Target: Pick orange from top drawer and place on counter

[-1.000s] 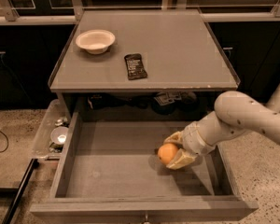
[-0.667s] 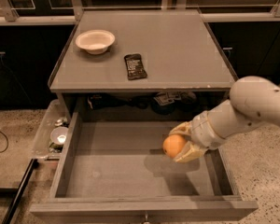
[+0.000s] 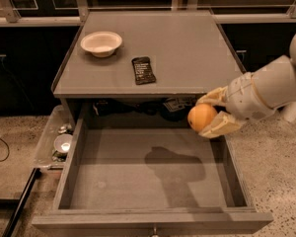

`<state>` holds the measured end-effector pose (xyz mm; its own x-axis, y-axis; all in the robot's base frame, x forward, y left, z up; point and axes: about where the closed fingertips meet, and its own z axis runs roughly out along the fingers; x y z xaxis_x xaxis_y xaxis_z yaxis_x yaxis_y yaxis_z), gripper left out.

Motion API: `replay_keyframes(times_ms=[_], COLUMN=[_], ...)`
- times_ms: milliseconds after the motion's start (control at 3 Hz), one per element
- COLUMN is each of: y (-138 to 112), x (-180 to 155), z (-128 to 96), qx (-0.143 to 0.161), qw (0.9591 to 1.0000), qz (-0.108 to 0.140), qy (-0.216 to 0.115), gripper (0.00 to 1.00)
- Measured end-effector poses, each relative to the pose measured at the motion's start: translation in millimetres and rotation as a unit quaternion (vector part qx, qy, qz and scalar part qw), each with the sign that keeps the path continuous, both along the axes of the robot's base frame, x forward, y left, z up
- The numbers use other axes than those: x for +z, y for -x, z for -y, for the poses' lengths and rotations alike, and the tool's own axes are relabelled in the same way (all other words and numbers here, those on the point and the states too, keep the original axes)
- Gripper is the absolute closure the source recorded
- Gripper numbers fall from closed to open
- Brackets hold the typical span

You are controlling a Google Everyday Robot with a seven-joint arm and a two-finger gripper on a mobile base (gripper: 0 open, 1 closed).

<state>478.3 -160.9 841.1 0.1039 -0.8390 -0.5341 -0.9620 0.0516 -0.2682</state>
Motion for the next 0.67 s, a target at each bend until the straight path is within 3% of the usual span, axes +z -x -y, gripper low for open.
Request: replay_keyframes(times_ms=[333,667], y=[-8.4,-8.5], x=[32.4,32.5], z=[13.2,13.2], qx=[-0.018,-0.018], qw=[0.9995,0.9995], qz=[0.023,0.024], qy=[0.007,0.007], gripper=[1.00,1.00])
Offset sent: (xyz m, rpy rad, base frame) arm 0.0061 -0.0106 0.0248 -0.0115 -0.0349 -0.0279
